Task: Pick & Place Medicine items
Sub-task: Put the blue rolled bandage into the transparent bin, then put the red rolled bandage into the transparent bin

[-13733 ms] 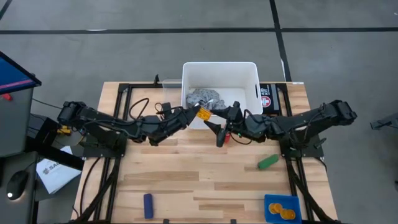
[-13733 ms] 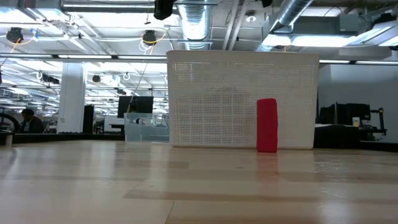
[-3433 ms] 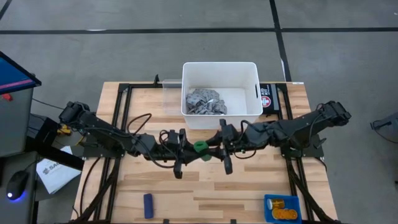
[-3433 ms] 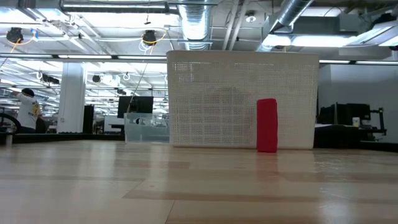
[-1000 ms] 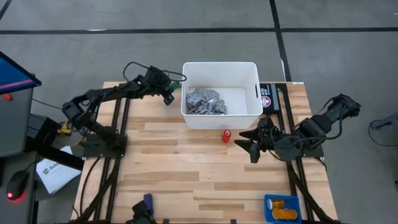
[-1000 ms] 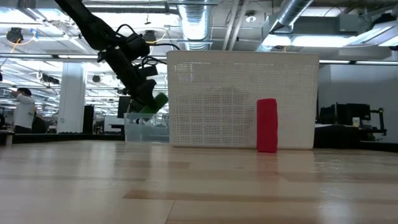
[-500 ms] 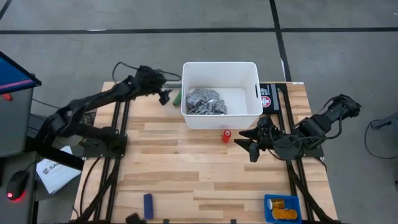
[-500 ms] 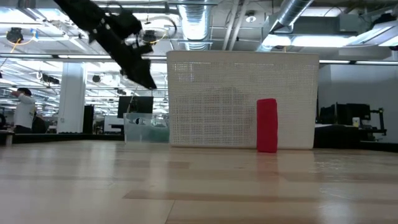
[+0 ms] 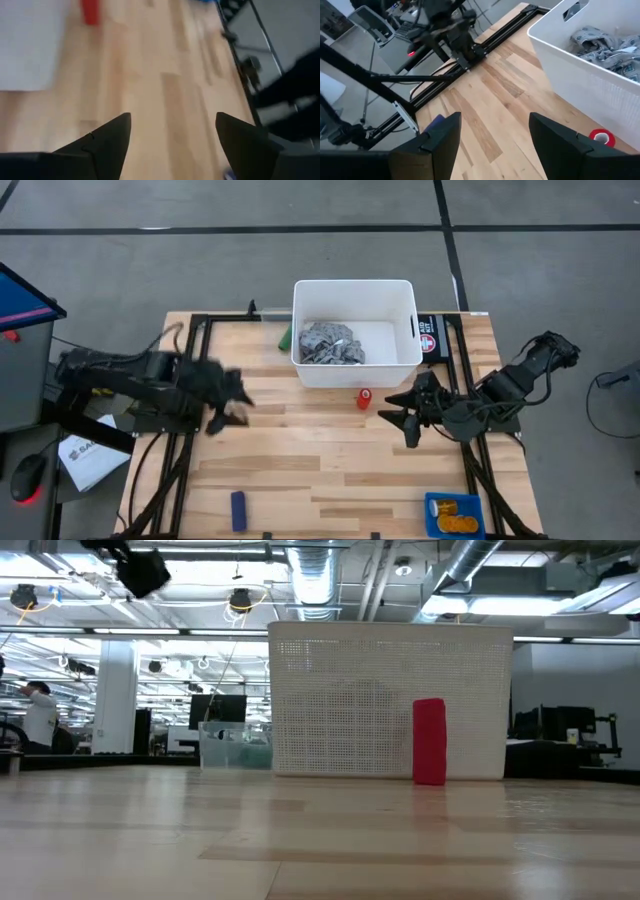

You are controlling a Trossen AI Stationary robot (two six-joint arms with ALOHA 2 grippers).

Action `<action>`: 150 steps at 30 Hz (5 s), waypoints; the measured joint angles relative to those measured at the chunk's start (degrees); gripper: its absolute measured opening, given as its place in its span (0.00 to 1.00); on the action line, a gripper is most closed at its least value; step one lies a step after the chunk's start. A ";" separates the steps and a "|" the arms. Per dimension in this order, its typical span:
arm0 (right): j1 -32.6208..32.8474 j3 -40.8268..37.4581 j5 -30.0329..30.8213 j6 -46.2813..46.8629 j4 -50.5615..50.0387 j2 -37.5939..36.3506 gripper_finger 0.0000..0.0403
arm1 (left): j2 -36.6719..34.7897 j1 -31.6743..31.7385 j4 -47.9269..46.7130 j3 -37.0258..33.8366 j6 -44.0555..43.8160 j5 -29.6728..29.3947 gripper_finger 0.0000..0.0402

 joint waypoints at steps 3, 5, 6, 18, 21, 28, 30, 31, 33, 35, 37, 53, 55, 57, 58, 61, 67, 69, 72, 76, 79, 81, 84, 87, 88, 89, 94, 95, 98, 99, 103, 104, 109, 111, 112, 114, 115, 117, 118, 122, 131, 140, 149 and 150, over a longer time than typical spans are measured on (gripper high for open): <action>0.91 0.00 -0.23 -0.57 0.01 -0.01 0.57 | 2.38 -14.37 -0.36 0.00 -2.38 -4.06 0.70; 1.32 0.00 -0.28 -0.70 0.00 -0.01 0.57 | 5.18 -23.07 -1.70 -0.02 -2.38 -4.09 0.70; 1.55 0.00 -0.26 -0.83 0.00 -0.01 0.57 | 7.06 -26.83 -1.93 -0.02 -2.30 -3.77 0.70; 1.98 0.00 0.09 -1.04 -0.71 -0.01 0.57 | 31.33 -46.98 6.26 -0.09 5.59 -6.49 0.70; 1.98 0.00 0.16 -1.04 -0.81 -0.01 0.57 | 33.39 -48.20 10.12 -0.09 6.70 -7.74 0.70; 1.98 0.00 0.24 -1.04 -1.31 -0.01 0.57 | 38.20 -49.26 14.06 -0.09 9.79 -13.22 0.68; 1.98 0.00 0.24 -1.04 -1.55 -0.01 0.57 | 39.95 -49.23 16.12 -0.09 10.37 -12.90 0.67; 1.98 0.00 0.24 -1.04 -1.59 -0.01 0.57 | 40.80 -49.23 16.97 -0.08 10.42 -12.80 0.66; 1.98 0.00 0.24 -1.04 -1.66 -0.01 0.57 | 42.34 -49.23 18.04 -0.07 10.49 -12.78 0.65; 1.98 0.00 0.24 -1.07 -1.66 -0.01 0.57 | 43.85 -49.23 19.15 -0.09 10.51 -12.76 0.63; 1.98 0.00 0.24 -1.21 -1.70 -0.01 0.57 | 45.48 -49.21 20.39 -0.07 10.55 -12.38 0.61; 1.98 0.00 0.00 -1.68 -1.73 -0.01 0.57 | 49.35 -49.23 23.73 -0.02 7.91 -12.73 0.50; 1.98 0.00 -0.02 -1.67 -1.73 -0.01 0.57 | 49.33 -49.23 23.67 0.00 5.90 -13.93 0.48; 1.98 0.00 -0.03 -1.66 -1.73 -0.01 0.57 | 49.04 -49.20 23.09 -0.01 4.12 -15.76 0.45; 1.98 0.00 -0.13 -1.67 -1.73 -0.01 0.57 | 48.95 -48.89 22.92 -0.03 3.52 -16.27 0.44; 1.98 0.00 -0.24 -1.63 -1.73 -0.01 0.57 | 47.88 -47.95 21.35 -0.04 -0.09 -19.03 0.43; 1.98 0.00 -0.24 -1.46 -1.70 -0.01 0.57 | 42.42 -42.21 17.30 -0.63 -8.15 -27.58 0.42; 1.98 0.00 -0.34 -1.46 -1.70 -0.01 0.57 | 39.10 -39.41 15.84 -1.98 -11.09 -29.72 0.42; 1.98 0.00 -1.39 -1.46 -1.70 -0.01 0.57 | 33.27 -35.37 13.37 -4.39 -14.91 -33.68 0.42; 2.30 0.01 -1.53 -1.48 -1.68 -0.01 0.57 | 24.00 -28.86 13.22 -8.34 -29.70 -37.97 0.42; 2.71 0.02 -1.49 -1.51 -1.68 -0.01 0.57 | 17.69 -23.39 13.67 -11.00 -43.73 -41.60 0.42; 3.05 0.00 -1.16 -1.69 -1.70 -0.01 0.57 | 14.03 -19.59 15.21 -12.36 -50.69 -45.23 0.42; 3.05 0.02 -1.03 -2.14 -1.70 -0.01 0.57 | 9.36 -12.92 20.51 -14.48 -54.75 -49.89 0.42; 3.00 0.02 -0.23 -2.36 -1.87 -0.01 0.57 | 6.57 -4.38 26.36 -15.73 -52.56 -51.09 0.42; 2.98 0.00 0.25 -2.48 -1.88 -0.01 0.57 | 6.23 -1.27 28.43 -15.92 -50.10 -50.91 0.42; 2.98 0.01 0.52 -2.57 -1.88 -0.01 0.57 | 6.14 1.83 30.89 -16.08 -47.44 -50.23 0.42; 2.25 0.02 1.47 -2.27 -1.92 -0.01 0.57 | 8.75 18.50 42.13 -16.64 -37.53 -40.17 0.42; 2.09 0.00 1.55 -2.29 -1.95 -0.01 0.57 | 9.86 21.55 43.53 -16.72 -36.31 -37.77 0.42; 1.58 0.02 1.73 -2.27 -2.21 -0.01 0.57 | 14.61 29.03 48.01 -16.70 -34.77 -31.90 0.42; 1.32 0.02 1.75 -2.21 -2.21 -0.01 0.57 | 16.49 31.01 49.02 -16.70 -34.87 -30.08 0.42; 0.52 0.02 1.75 -1.86 -2.21 -0.01 0.57 | 23.95 36.51 52.37 -16.72 -35.03 -24.68 0.42; 0.33 0.02 1.77 -1.67 -2.31 -0.01 0.57 | 25.53 37.26 53.09 -16.72 -35.08 -23.80 0.42; -0.17 0.02 1.77 -0.63 -3.02 -0.01 0.57 | 31.50 38.31 55.57 -16.72 -35.15 -21.64 0.42; -0.17 0.02 1.79 -0.44 -3.01 -0.01 0.57 | 32.82 38.31 56.90 -16.72 -35.15 -21.53 0.42; -0.17 0.02 1.78 -0.10 -3.02 -0.01 0.57 | 33.29 38.31 57.34 -16.72 -35.15 -21.48 0.42; -0.16 0.02 1.79 0.45 -3.13 -0.01 0.57 | 33.69 38.29 57.54 -16.72 -35.15 -21.35 0.42; -0.14 0.02 1.81 0.71 -3.34 -0.01 0.57 | 33.71 38.29 57.81 -16.72 -35.15 -21.35 0.42; -0.14 0.02 1.81 0.89 -3.46 -0.01 0.57 | 33.71 38.29 58.20 -16.70 -35.10 -21.38 0.42; -0.16 0.02 1.81 0.90 -3.47 -0.01 0.57 | 33.71 38.29 58.20 -16.70 -35.10 -21.38 0.42; -0.39 0.02 1.90 0.88 -3.46 -0.01 0.57 | 33.71 38.27 58.24 -16.70 -35.06 -21.39 0.42; -0.45 0.02 1.90 0.88 -3.41 -0.01 0.57 | 33.71 38.27 62.45 -16.70 -34.95 -22.72 0.59; -0.47 0.02 1.82 0.88 -3.69 -0.01 0.57 | 31.44 37.89 68.55 -16.70 -27.40 -21.08 0.73; 0.52 0.02 0.42 2.57 -4.80 -0.03 0.57 | 8.75 28.31 58.05 -16.61 1.17 -21.28 0.72; 0.92 0.02 0.37 3.31 -5.63 -0.03 0.57 | 5.74 26.41 55.74 -16.60 2.83 -21.46 0.72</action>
